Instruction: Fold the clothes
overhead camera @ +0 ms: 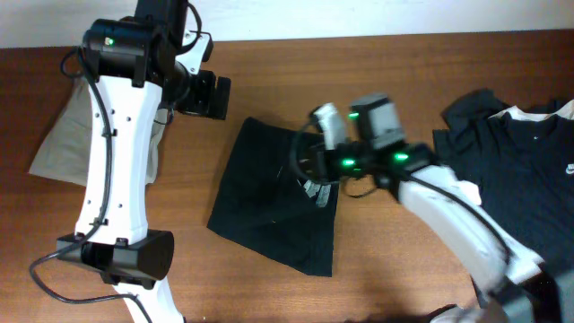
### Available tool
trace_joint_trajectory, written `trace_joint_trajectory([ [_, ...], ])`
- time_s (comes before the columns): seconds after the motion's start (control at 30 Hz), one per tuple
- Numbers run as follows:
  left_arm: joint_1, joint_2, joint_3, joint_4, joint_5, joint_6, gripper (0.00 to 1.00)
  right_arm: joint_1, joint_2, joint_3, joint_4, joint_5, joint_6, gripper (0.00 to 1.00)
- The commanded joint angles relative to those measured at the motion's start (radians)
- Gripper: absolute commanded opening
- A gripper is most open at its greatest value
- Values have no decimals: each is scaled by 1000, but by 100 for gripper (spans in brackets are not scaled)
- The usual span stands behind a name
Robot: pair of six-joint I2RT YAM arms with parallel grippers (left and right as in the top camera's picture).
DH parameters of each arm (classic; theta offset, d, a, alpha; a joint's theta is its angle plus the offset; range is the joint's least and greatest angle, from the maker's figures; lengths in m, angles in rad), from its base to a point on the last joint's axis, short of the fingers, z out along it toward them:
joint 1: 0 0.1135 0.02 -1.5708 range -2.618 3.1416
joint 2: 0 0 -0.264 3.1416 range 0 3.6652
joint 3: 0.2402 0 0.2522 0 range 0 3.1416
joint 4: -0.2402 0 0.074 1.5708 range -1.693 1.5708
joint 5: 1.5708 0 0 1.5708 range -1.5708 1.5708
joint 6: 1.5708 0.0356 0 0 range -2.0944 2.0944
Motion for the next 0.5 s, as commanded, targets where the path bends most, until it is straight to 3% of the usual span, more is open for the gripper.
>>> trace_joint_trajectory([
  [0.0,3,4,2,-2,37,53,99,90,171,-1,26,99,156,17],
  [0.03,4,4,2,-2,33,54,99,92,224,-1,-45,142,220,10],
  [0.13,3,4,2,-2,35,56,99,74,211,0,-407,388,312,5],
  [0.2,2,4,-8,-2,79,57,97,74,168,1,-507,504,306,5],
  [0.27,-4,4,-59,-2,82,57,89,68,105,27,-500,513,234,5],
  [0.37,-5,4,-253,13,146,57,47,41,9,112,-451,513,195,6],
  [0.43,-9,4,-479,108,225,57,5,35,12,119,-367,432,195,6],
  [0.47,-14,4,-584,162,264,57,0,43,34,115,-365,364,195,6],
])
